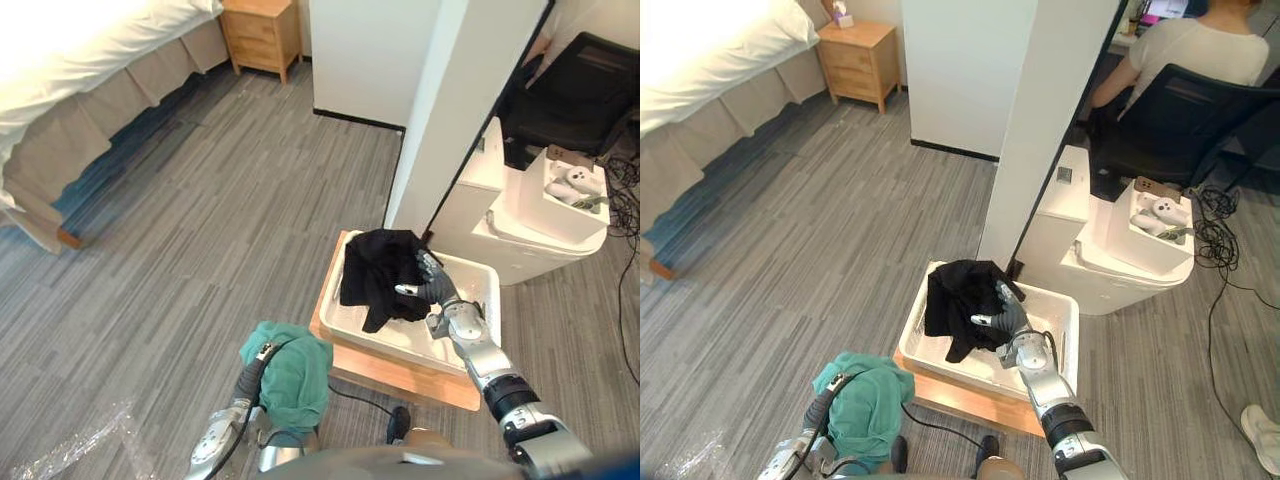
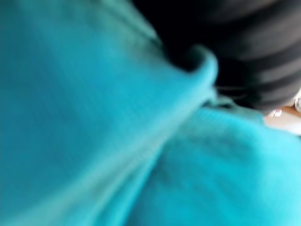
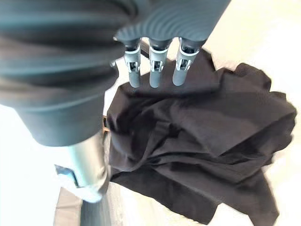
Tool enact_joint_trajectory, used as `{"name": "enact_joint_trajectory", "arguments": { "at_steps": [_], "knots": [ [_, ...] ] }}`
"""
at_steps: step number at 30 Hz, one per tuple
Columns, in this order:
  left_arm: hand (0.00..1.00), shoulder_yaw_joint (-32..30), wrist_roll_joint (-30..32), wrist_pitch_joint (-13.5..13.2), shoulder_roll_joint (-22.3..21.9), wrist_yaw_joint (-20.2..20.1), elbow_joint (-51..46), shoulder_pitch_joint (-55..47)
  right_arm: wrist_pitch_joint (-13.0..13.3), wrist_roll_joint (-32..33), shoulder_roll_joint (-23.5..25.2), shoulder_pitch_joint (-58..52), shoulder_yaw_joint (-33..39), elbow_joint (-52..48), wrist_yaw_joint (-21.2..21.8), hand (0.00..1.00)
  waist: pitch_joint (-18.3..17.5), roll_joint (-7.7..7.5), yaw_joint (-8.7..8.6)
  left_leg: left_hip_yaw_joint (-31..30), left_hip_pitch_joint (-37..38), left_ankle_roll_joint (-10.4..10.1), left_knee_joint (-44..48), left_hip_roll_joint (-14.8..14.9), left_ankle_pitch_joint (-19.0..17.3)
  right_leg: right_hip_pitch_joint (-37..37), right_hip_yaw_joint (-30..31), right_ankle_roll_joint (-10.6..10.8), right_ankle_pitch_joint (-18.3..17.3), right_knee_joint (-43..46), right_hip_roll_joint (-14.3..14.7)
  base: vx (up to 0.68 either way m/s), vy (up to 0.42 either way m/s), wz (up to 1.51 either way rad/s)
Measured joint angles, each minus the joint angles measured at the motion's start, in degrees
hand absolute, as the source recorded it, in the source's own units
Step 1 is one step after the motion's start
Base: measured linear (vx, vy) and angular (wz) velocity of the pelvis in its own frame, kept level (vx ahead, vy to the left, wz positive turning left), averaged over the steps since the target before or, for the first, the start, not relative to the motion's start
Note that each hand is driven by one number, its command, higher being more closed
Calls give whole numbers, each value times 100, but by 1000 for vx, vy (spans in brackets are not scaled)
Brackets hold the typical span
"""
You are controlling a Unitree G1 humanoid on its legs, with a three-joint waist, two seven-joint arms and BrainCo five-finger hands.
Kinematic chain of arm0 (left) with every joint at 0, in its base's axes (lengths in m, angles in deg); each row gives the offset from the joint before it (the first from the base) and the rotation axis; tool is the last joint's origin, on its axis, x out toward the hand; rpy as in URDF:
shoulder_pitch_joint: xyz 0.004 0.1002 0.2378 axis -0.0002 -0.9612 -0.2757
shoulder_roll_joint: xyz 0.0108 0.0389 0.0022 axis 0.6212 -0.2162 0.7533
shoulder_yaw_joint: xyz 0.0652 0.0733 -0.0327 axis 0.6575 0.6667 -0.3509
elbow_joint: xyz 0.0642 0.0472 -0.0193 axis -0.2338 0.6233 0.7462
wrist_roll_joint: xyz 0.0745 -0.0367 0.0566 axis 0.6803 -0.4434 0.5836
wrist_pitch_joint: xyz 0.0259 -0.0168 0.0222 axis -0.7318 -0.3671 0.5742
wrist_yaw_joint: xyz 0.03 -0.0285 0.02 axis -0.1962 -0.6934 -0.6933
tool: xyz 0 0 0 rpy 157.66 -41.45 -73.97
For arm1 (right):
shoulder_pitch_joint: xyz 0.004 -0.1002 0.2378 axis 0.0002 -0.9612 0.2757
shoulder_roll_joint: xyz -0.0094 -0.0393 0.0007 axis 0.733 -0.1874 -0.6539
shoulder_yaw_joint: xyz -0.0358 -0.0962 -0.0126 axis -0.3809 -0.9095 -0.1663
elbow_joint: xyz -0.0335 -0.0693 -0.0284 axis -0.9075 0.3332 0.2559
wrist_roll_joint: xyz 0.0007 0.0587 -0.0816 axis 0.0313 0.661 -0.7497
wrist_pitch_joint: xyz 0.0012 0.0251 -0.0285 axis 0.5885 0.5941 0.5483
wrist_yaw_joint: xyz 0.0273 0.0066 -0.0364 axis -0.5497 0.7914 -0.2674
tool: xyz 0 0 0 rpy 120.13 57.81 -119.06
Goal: Tidy the bed and pick cloth on bed and put in laundry
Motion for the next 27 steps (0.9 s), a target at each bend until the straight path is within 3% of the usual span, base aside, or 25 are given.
{"name": "enact_joint_trajectory", "arguments": {
  "at_steps": [7,11,15,17,22,27],
  "knots": [
    [100,-6,112,-1,108,6,46,-49,-181,-314,-145,-319,169,-823,46,0,-133,-42,-126,185,149,-43,18,14,-29,142,79,-2,61,-151,36,36,4,-9],
    [100,-156,101,-1,116,56,48,-87,-405,-461,-234,-720,969,-1373,-26,0,-147,-46,-140,309,218,-83,23,36,-58,161,207,-11,67,-167,68,-11,-6,-14],
    [100,-579,-113,-4,108,234,48,-229,-477,-459,-354,-1330,1872,-1762,-150,0,-249,-76,-350,394,236,-42,7,82,-97,145,272,-27,76,-189,123,-23,-16,-10],
    [100,-829,-318,-13,102,371,47,-292,-502,-441,-424,-1638,2220,-1760,-186,0,-340,-74,-360,475,236,-51,4,107,-111,110,326,-41,82,-203,152,-10,-22,-21],
    [100,-1664,-648,-89,96,702,-208,-228,-443,-386,-411,-2312,3012,-1176,-222,0,-456,-34,-573,463,234,-50,0,122,-111,111,278,-67,64,-210,169,0,-5,-2],
    [100,-1679,-487,-786,110,1200,-500,182,-364,-151,-107,-2704,2894,-231,-194,0,-541,50,-606,430,245,-34,-3,115,-100,115,251,-74,48,-160,154,-19,-4,3]
  ]
}}
